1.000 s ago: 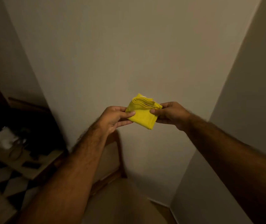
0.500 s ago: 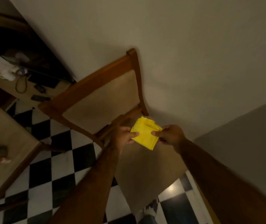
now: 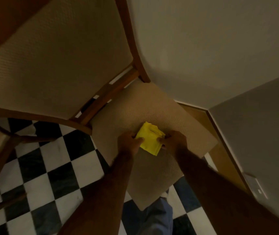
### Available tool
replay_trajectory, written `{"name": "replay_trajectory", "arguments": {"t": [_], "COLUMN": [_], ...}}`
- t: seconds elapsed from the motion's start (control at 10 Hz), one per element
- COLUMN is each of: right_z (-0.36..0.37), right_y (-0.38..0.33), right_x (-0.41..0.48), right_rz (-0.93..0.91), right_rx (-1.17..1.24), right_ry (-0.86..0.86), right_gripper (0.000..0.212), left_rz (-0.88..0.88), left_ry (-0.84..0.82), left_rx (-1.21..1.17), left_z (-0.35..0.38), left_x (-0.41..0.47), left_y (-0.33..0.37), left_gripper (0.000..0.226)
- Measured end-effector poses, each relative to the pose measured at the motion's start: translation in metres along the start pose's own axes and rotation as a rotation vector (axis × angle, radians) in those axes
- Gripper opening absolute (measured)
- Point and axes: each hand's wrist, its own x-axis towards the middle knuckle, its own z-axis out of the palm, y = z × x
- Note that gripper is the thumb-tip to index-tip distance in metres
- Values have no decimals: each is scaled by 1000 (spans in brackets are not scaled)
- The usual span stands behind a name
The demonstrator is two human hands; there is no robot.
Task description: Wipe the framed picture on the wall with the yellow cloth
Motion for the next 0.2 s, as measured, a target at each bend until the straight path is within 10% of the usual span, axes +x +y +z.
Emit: {"name": "replay_trajectory", "arguments": {"t": [0.2], "right_z": [-3], "right_y": [-3], "right_x": [-1], "right_rz": [-315], "right_rx": [-785], "right_ry": [214], "right_gripper": [75], "left_rz": [190], "left_ry": [85], "left_rx": [718], "left_z": [9], "left_x": [2], "left_y": [21], "left_gripper": [76]}}
